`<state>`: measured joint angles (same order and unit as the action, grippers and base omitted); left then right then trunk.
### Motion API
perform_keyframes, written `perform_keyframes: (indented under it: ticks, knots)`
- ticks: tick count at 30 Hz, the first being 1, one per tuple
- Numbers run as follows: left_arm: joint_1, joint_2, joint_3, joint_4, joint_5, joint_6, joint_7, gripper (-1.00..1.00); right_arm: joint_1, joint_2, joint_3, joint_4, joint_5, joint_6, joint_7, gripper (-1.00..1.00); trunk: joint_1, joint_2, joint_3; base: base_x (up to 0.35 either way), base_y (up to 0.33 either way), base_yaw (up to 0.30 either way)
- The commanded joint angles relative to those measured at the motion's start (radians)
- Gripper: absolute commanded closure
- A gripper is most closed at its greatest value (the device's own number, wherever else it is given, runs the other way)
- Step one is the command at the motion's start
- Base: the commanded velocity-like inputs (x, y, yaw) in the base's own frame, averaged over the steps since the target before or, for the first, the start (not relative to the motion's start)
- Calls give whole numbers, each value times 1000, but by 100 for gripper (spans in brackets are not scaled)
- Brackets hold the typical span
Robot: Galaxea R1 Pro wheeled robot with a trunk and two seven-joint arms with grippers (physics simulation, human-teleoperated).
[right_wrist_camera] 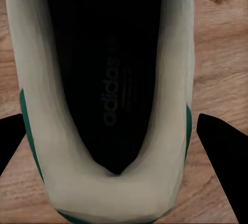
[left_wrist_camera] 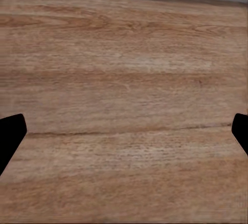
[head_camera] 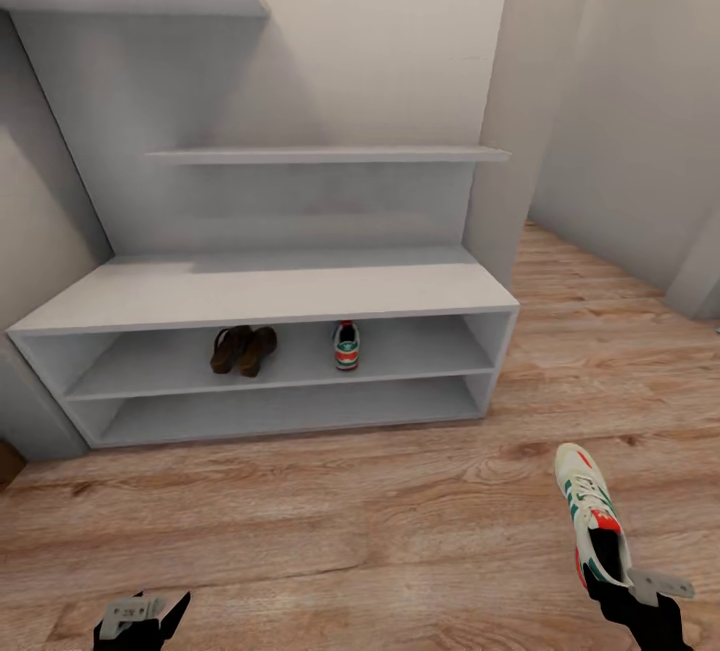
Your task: Pick up the two gym shoes and the two sandals from the corridor floor and place them onto the hallstand (shoe rack) in the corridor, making sure they are on the rack and not on the floor. Arrange them so the two gym shoes are next to each other and the two sandals are next to each other.
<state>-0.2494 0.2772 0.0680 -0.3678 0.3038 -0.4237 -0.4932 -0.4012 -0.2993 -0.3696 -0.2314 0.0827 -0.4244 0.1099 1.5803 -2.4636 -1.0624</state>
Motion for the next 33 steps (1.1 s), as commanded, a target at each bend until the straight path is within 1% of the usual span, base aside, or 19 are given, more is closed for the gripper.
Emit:
perform_keyframes:
  ticks: [1, 4, 5, 7, 10, 14, 15, 16, 17, 18, 19, 20, 22, 24, 26, 29, 30, 32, 33]
  knots:
    - [-1, -5, 1, 2, 6, 2, -10, -100, -1, 0, -9, 2, 8, -4, 5, 100, 0, 0, -1, -1, 2, 0]
    - [-1, -8, -1, 1, 4, 2, -10, -100, -1, 1, -9, 3, 10, -3, 6, 100, 0, 0, -1, 0, 1, 0]
    - [-1, -12, -7, 5, -1, 0, -11, -100, -1, 46, -5, 6, 14, -2, 8, 100, 0, 0, -1, 0, 0, 0]
    - [-1, -14, -8, 7, -4, -2, -12, -100, -1, 84, 1, 3, 17, -2, 8, 100, 0, 0, -1, 0, 0, 0]
    - [-1, -14, -8, 9, -10, -4, -23, -100, -1, 115, 20, -9, 30, 0, 8, 100, 0, 0, -1, 0, 0, 0]
    - [-1, -14, -8, 12, -14, -11, -87, -100, -2, 167, 53, -73, 71, 23, 5, 100, 0, 0, -1, 0, 0, 0]
    - [-1, -14, -8, 13, -15, -12, -117, -100, -2, 190, 62, -105, 89, 55, 5, 100, 0, 0, -1, 0, 0, 0]
    - [-1, -14, -8, 13, -15, -12, -133, -100, -2, 202, 66, -122, 99, 79, 4, 100, 0, 0, -1, 0, 0, 0]
    - [-1, -14, -8, 13, -16, -13, -165, -100, -2, 225, 71, -161, 121, 139, 4, 100, 0, 0, -1, 0, 0, 0]
    - [-1, -14, -8, 14, -16, -13, -180, -100, -2, 237, 72, -181, 132, 176, 4, 100, 0, 0, -1, 0, 0, 0]
    - [-1, -14, -8, 14, -17, -13, -206, -100, -1, 258, 75, -224, 154, 257, 3, 100, 0, 0, -1, 0, 0, 0]
    - [-1, -14, -8, 14, -17, -13, -216, -100, -2, 268, 76, -245, 165, 301, 3, 100, 0, 0, -1, 0, 0, 0]
    - [-1, -13, -8, 15, -19, -14, -241, -100, -4, 307, 79, -326, 203, 468, 3, 100, 0, 0, -1, 0, 0, 0]
    - [-1, -13, -8, 15, -19, -14, -250, -100, -9, 338, 81, -376, 221, 571, 2, 100, 0, 0, -1, 0, 0, 0]
    - [-1, -13, -8, 14, -20, -15, -254, -100, -19, 360, 81, -404, 229, 626, 2, 100, 0, 0, -1, 0, 0, 0]
    - [-1, -13, -9, 14, -23, -14, -258, -100, -72, 418, 87, -442, 249, 718, -7, 100, 0, 0, -1, 0, 0, 0]
    - [-1, -13, -9, 14, -24, -14, -259, -100, -86, 428, 92, -444, 254, 731, -11, 100, 0, 0, -1, 0, 0, 0]
    - [-1, -13, -9, 14, -25, -14, -261, -100, -129, 455, 118, -448, 272, 763, -32, 100, 0, 0, -1, 0, 0, 0]
    - [-1, -13, -10, 14, -25, -14, -262, -100, -152, 470, 145, -449, 282, 780, -50, 100, 0, 0, -1, 0, 0, 0]
